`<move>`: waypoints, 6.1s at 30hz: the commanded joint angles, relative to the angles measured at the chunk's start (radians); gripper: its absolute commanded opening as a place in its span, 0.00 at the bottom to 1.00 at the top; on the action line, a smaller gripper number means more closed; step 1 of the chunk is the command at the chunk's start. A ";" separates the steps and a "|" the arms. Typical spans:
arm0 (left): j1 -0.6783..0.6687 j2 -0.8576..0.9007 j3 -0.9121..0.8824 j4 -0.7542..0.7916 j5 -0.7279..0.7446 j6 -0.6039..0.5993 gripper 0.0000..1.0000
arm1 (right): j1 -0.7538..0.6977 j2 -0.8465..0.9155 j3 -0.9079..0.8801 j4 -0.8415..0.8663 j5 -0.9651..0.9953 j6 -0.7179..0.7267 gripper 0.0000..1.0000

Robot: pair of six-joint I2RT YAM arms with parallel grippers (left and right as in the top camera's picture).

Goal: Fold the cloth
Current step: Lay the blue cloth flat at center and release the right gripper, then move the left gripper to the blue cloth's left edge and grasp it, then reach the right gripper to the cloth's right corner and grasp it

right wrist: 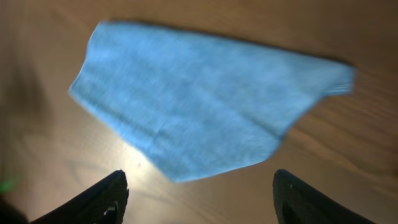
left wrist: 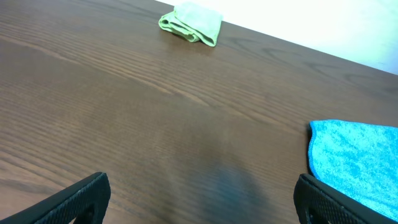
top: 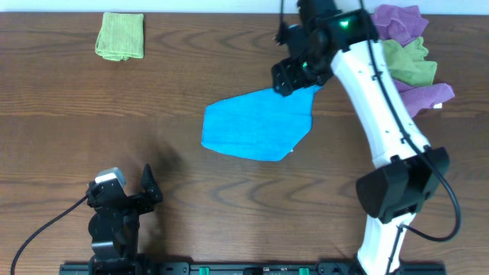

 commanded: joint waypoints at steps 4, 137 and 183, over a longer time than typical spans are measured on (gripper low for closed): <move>-0.003 -0.006 -0.020 -0.005 -0.010 0.018 0.95 | 0.097 -0.001 -0.064 -0.002 0.009 -0.069 0.67; -0.534 1.675 0.700 0.304 0.018 -0.158 0.06 | -0.329 -0.723 -1.230 0.894 -0.110 0.100 0.70; -0.534 1.715 0.701 -0.089 0.259 -0.249 0.06 | -0.338 -0.267 -1.230 1.152 -0.490 0.079 0.79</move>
